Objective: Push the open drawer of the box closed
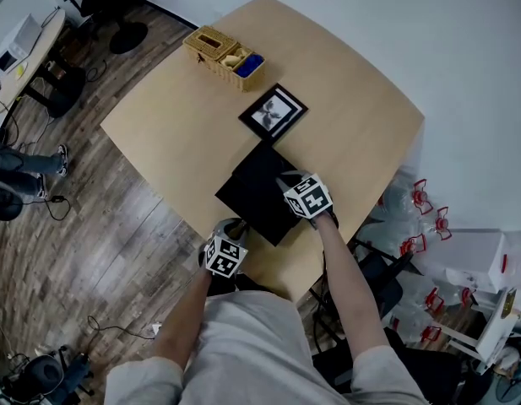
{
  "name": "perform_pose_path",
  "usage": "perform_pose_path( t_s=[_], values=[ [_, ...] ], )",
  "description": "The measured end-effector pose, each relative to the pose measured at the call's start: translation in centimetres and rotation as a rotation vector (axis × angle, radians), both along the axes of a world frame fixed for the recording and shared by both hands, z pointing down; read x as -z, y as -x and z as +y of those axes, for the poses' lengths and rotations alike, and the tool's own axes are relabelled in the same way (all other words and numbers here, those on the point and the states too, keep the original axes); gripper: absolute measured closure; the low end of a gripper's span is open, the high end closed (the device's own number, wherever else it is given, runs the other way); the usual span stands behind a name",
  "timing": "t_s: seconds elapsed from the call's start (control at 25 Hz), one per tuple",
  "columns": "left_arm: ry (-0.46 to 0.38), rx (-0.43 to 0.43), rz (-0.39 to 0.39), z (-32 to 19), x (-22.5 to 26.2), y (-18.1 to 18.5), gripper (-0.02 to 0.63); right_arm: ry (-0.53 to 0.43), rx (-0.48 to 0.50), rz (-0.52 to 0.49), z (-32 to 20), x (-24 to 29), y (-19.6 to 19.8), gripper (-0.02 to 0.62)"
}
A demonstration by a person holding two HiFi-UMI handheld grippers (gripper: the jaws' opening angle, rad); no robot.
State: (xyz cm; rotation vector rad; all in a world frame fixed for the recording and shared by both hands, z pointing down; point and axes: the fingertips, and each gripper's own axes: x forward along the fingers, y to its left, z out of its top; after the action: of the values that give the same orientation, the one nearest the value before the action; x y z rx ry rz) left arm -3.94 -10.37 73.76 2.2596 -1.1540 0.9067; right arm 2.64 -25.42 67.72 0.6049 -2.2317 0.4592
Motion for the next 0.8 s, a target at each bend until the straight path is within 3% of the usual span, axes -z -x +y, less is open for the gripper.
perform_pose_path(
  t_s=[0.8],
  values=[
    [0.002, -0.022, 0.013, -2.6, 0.2, -1.4, 0.479, -0.013, 0.001, 0.002, 0.0, 0.0, 0.1, 0.594]
  ],
)
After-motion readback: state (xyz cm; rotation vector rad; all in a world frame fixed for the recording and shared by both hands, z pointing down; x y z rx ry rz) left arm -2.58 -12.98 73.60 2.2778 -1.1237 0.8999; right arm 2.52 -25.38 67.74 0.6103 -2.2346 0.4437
